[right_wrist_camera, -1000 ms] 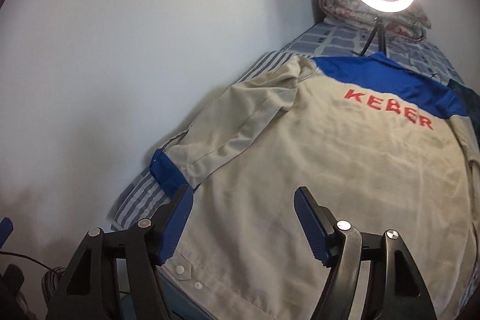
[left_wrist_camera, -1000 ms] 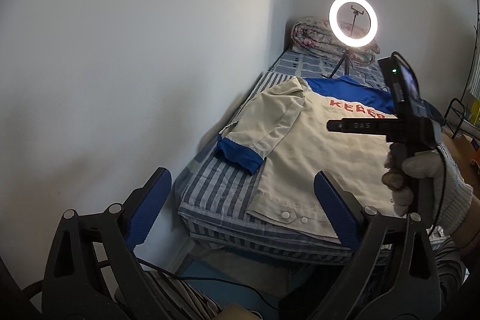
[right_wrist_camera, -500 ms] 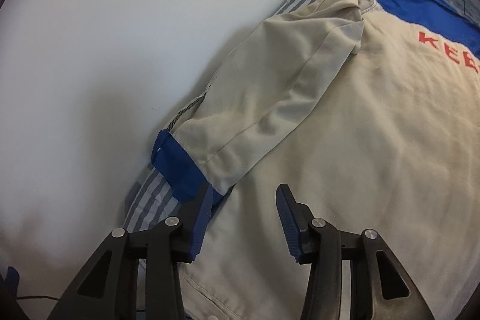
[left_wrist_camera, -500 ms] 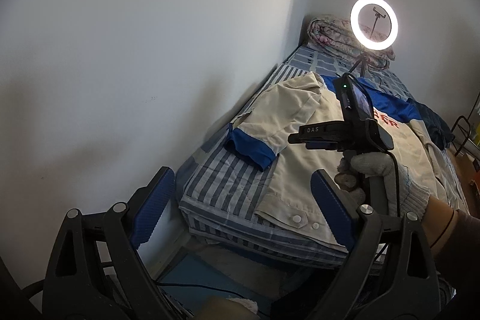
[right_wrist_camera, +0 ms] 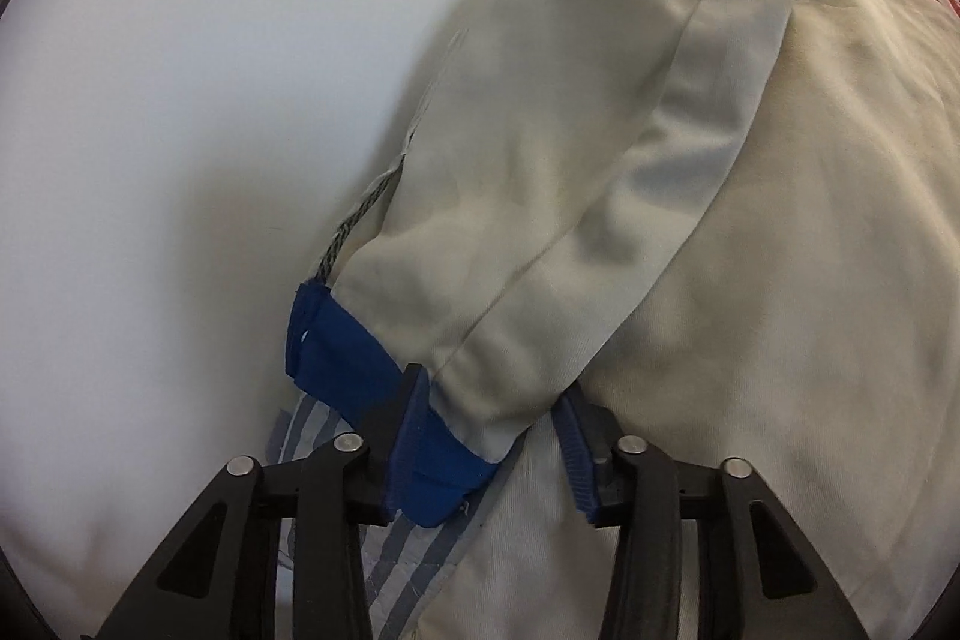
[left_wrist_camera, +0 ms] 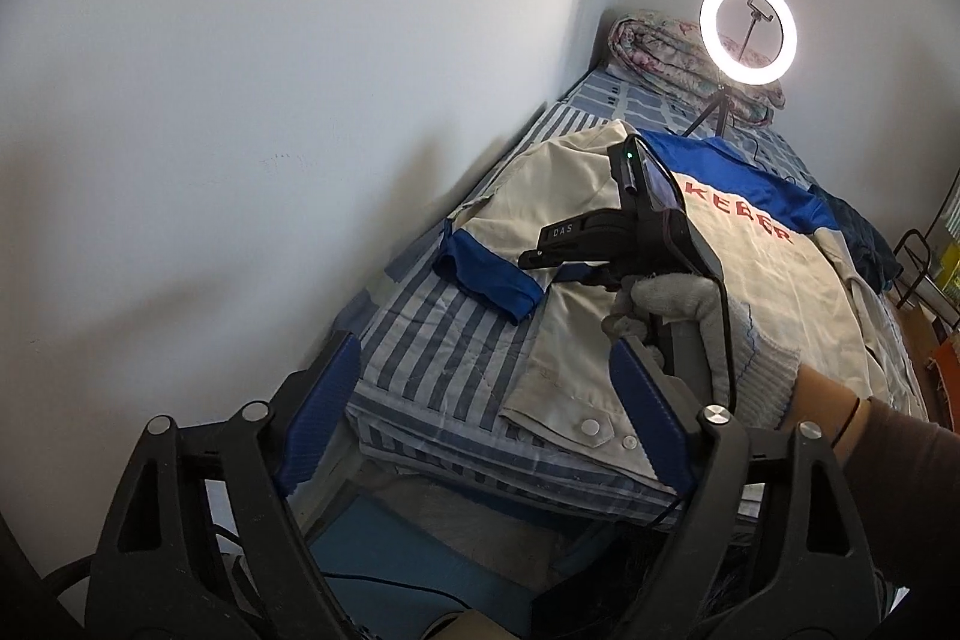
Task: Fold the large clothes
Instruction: 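Close the right tool on the blue sleeve cuff, then grasp the blue cuff with the left tool while the right tool releases it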
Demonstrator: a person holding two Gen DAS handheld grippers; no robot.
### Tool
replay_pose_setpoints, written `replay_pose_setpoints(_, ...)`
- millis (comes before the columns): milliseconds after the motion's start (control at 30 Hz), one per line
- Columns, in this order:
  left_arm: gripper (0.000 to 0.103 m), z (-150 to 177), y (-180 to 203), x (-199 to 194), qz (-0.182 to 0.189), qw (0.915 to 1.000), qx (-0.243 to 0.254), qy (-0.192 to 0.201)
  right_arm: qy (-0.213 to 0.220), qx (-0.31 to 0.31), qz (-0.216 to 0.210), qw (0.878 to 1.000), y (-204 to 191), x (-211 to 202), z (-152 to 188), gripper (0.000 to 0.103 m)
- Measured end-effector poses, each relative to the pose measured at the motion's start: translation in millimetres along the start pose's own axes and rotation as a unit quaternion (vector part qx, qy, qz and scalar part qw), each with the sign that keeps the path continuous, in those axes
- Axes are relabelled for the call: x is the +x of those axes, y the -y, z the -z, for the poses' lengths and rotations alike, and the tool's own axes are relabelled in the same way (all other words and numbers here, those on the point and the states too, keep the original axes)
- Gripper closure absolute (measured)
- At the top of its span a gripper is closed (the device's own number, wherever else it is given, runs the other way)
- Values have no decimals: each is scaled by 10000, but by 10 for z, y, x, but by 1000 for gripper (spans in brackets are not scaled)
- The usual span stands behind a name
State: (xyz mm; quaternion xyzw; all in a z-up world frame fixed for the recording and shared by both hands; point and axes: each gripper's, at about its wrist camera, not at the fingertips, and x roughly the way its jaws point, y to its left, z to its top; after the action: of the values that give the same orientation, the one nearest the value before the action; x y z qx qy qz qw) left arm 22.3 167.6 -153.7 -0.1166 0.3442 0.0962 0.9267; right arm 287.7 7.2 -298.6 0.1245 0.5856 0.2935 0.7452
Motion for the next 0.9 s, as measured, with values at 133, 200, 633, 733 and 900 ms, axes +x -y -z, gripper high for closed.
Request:
replay_pose_setpoints(133, 25, -2, 29, 28, -31, 10000, 59, -28, -132, 30, -252, 9996, -28, 33, -100, 100)
replay_pose_setpoints(200, 30, -8, 34, 37, -75, 9999, 101, -25, -84, 75, -416, 9991, -19, -47, -125, 103)
replay_pose_setpoints(633, 57, -194, 394, 646, 753, 9950, 268, -602, 36, 202, -576, 9981, 617, -731, 116, 103)
replay_pose_setpoints(733, 57, -280, 497, 971, 887, 9922, 213, -852, 14, 292, -471, 9985, 729, -669, 85, 103)
replay_pose_setpoints(900, 57, -445, 387, 1640, 1210, 9799, -594, -1468, 65, 6, -423, 9991, 716, -614, 168, 95)
